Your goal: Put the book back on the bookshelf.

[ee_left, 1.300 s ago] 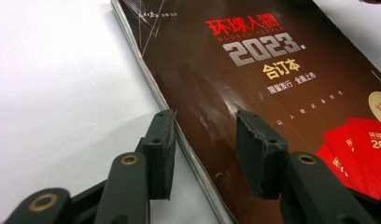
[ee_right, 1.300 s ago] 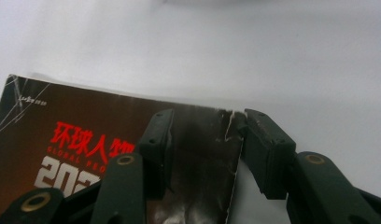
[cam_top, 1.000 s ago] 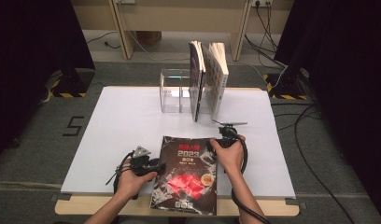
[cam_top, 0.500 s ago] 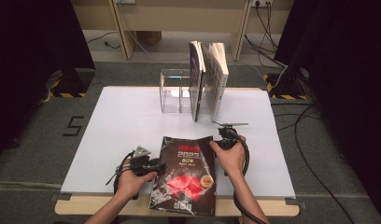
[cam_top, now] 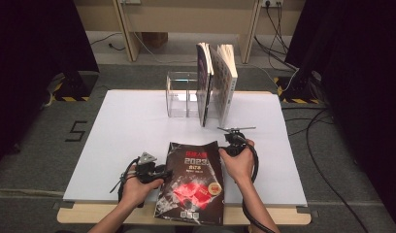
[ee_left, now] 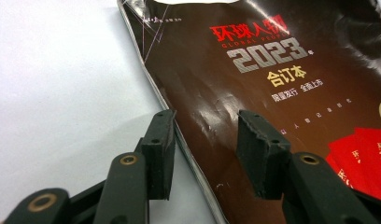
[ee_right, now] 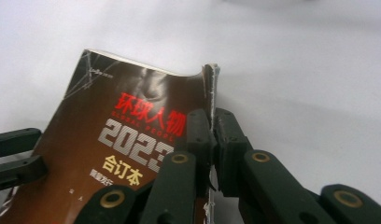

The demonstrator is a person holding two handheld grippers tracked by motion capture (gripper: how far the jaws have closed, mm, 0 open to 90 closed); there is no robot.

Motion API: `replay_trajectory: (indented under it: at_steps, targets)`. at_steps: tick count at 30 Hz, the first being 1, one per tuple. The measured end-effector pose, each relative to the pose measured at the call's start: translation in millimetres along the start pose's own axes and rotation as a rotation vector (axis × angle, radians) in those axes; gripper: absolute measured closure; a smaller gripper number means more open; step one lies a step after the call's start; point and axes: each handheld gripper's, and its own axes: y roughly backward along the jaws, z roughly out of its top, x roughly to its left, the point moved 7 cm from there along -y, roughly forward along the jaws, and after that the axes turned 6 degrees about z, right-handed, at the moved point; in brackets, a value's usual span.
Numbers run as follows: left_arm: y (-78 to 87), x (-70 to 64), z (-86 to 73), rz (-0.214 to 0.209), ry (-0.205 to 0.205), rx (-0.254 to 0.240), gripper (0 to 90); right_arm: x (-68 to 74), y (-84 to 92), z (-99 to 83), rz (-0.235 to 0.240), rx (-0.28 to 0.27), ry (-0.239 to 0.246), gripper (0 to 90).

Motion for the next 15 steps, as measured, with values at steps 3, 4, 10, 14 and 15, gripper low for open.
replay_trajectory:
  at_steps: [3,4,10,14,15]
  targets:
    - [0.2,0.3,0.0,-0.004,0.002,0.001,56.1,2.5,3.3,2.1,0.012,-0.008,0.005,87.3]
    - [0.2,0.4,0.1,-0.005,0.003,0.001,56.1,4.1,4.7,3.3,0.017,-0.015,0.005,87.3]
    - [0.9,0.7,0.6,-0.021,0.025,0.004,54.3,12.4,13.5,8.0,0.038,-0.044,0.005,87.5]
    - [2.4,2.2,1.5,-0.03,0.052,0.004,51.7,18.0,18.5,11.9,0.057,-0.072,0.01,87.5]
    - [3.1,2.7,1.9,-0.029,0.053,0.003,51.0,20.5,20.2,13.2,0.065,-0.079,0.008,87.5]
